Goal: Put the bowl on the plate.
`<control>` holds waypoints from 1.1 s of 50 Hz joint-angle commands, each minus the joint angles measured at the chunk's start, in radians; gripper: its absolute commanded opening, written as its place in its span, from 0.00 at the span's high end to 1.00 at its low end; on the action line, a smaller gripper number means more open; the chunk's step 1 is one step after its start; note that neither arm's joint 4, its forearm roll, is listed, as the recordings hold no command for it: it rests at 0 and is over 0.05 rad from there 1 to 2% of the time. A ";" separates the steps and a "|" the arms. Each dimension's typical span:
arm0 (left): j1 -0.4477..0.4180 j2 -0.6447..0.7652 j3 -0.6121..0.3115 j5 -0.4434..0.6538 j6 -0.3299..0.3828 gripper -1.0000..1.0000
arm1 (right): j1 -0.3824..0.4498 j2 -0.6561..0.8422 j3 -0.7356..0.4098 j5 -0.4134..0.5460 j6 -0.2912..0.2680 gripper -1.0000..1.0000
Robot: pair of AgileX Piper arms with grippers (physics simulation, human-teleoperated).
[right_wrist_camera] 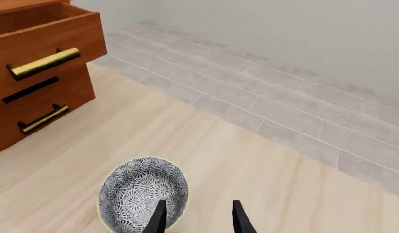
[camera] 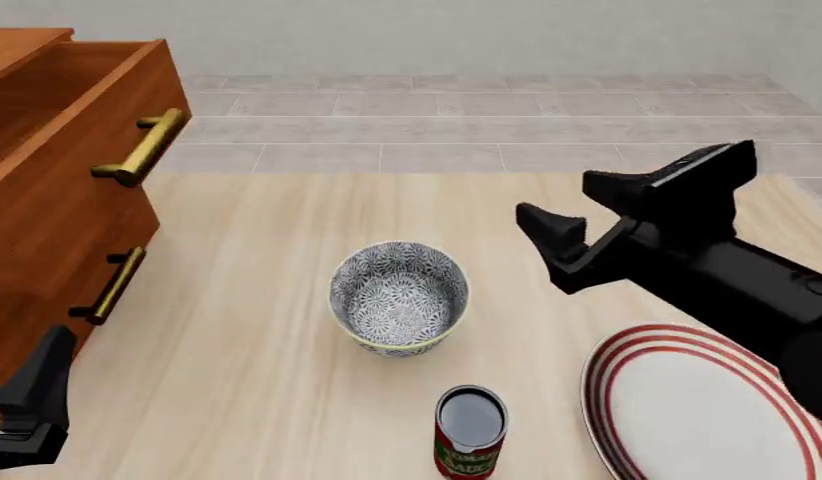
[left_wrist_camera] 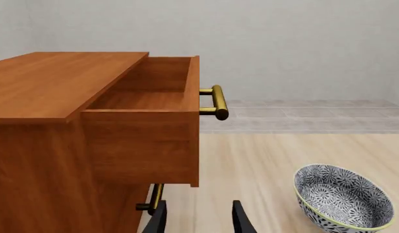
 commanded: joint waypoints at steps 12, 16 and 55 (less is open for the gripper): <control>0.000 0.000 0.000 0.000 0.000 0.00 | 0.051 0.293 -0.232 0.168 0.045 0.00; 0.000 0.000 0.000 0.000 0.000 0.00 | 0.060 0.316 -0.240 0.186 0.086 0.00; 0.000 0.000 0.000 0.000 0.000 0.00 | 0.006 0.650 -0.424 0.319 0.109 0.00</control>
